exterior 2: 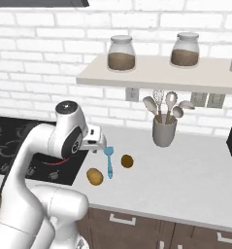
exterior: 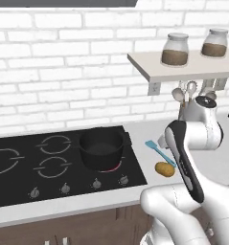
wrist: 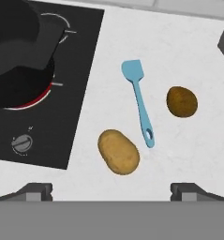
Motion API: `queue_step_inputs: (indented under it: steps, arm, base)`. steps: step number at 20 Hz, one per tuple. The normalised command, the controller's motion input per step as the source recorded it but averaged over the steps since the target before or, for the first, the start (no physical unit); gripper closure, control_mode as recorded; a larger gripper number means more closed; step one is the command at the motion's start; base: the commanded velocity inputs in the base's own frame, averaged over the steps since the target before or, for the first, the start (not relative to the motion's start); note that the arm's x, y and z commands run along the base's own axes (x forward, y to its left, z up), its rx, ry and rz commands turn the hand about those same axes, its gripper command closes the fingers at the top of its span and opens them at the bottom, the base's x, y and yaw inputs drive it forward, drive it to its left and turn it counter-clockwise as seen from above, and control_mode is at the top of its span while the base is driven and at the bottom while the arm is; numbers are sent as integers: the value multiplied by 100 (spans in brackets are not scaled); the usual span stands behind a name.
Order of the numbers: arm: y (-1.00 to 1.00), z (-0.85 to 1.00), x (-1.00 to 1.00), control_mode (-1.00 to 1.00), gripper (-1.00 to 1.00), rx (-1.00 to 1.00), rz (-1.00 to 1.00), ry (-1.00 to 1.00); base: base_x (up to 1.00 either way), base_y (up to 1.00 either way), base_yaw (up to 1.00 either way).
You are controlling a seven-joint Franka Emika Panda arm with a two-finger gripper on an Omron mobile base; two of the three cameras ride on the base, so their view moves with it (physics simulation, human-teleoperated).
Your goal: Put the potato and avocado in the pot. Retrieve the spatula and lightly stir the vegetables in the pot.
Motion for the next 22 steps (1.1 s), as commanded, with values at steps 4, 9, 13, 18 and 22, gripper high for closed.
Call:
queue_step_inputs:
  steps: [4,9,13,18,22]
  arm:
    - [-38,-17,34,-100,-100,0,0,4]
    - [-62,-8,23,-100,-100,0,0,19]
    - [-75,-2,32,-100,-100,1,0,19]
    - [-62,-20,26,-100,-100,0,1,5]
    - [-22,-27,28,-100,-100,0,1,0]
  base:
    - [0,0,0]
    - [0,0,0]
    - [0,0,0]
    - [0,0,0]
    - [0,0,0]
